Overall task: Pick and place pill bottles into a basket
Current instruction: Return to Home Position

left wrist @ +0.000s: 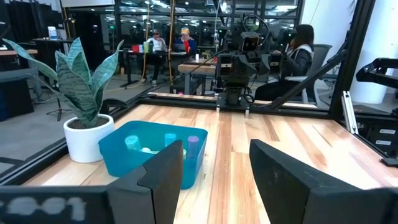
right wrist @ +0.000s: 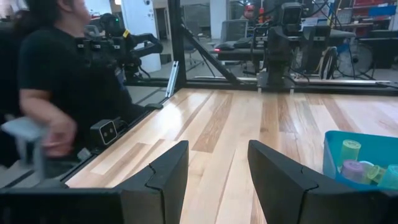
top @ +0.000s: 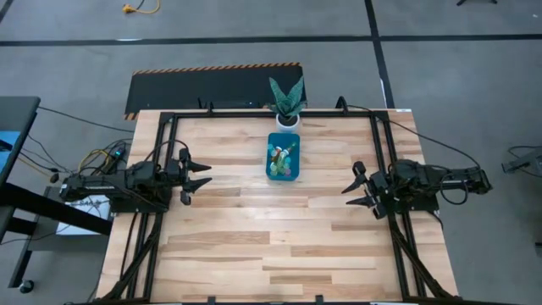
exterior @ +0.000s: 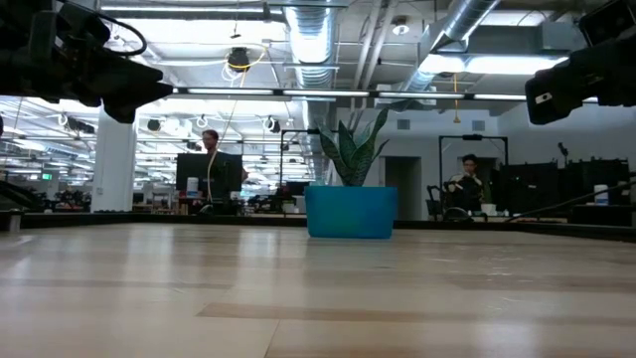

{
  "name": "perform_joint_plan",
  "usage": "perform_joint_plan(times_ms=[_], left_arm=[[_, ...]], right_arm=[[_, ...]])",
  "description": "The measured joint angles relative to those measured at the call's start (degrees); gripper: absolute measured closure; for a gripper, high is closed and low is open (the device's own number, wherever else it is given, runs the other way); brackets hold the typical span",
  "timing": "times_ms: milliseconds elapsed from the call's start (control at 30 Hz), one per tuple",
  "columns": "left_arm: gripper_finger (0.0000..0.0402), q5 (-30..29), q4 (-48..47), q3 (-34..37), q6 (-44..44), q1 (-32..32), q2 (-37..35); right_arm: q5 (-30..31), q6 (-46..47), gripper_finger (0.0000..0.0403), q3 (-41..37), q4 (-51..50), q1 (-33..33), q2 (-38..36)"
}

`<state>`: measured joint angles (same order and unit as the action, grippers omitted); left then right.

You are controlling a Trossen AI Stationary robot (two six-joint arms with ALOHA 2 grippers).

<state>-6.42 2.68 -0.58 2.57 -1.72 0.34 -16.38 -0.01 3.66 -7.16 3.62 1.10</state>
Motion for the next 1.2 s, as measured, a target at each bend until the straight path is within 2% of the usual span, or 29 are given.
perform_joint_plan(times_ms=[1200], left_arm=[[0.0226,0.0,-0.2,0.0,-1.3,0.0,0.0]], right_arm=[[0.0,0.0,0.0244,0.0,0.0,0.0,0.0]])
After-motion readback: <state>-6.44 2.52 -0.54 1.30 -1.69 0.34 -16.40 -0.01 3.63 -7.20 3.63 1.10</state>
